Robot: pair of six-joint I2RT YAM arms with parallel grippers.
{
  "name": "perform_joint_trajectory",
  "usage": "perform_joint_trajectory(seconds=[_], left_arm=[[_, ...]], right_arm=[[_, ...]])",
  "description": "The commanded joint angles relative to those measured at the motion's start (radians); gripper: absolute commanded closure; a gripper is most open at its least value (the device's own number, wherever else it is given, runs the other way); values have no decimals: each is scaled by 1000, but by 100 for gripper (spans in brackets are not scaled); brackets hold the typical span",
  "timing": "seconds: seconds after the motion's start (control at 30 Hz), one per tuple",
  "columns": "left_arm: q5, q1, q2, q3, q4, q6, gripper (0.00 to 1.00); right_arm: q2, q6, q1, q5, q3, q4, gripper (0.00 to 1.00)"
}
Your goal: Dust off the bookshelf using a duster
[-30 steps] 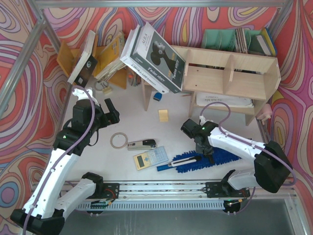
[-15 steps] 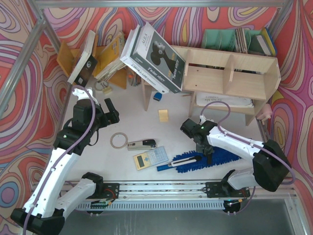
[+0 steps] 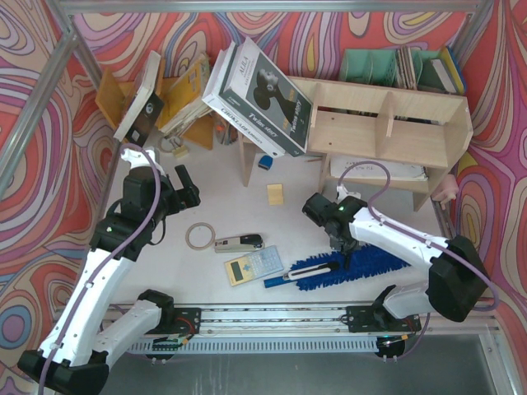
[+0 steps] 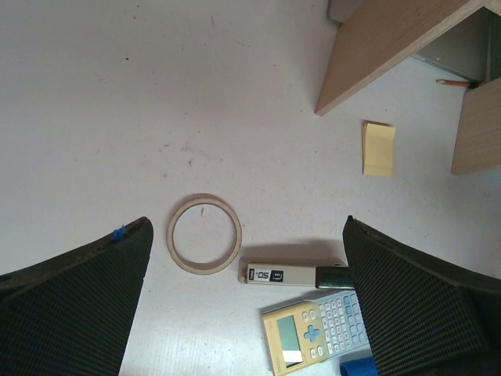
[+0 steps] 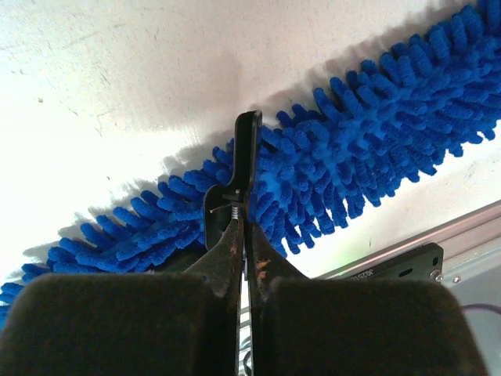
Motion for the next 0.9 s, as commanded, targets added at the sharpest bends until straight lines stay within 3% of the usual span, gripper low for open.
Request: perform_joint_trajectory(seconds=[0.0, 0.53, 0.87], left_arm=[[-18, -2, -12, -7, -19, 12, 2], [-30, -1, -24, -7, -22, 14, 2], [-28, -1, -35, -7, -23, 14, 1]], right_arm=[[-10, 14, -3, 66, 58, -48, 90], [40, -85, 2, 21, 156, 128, 97], [150, -124, 80, -1, 212, 284, 98]])
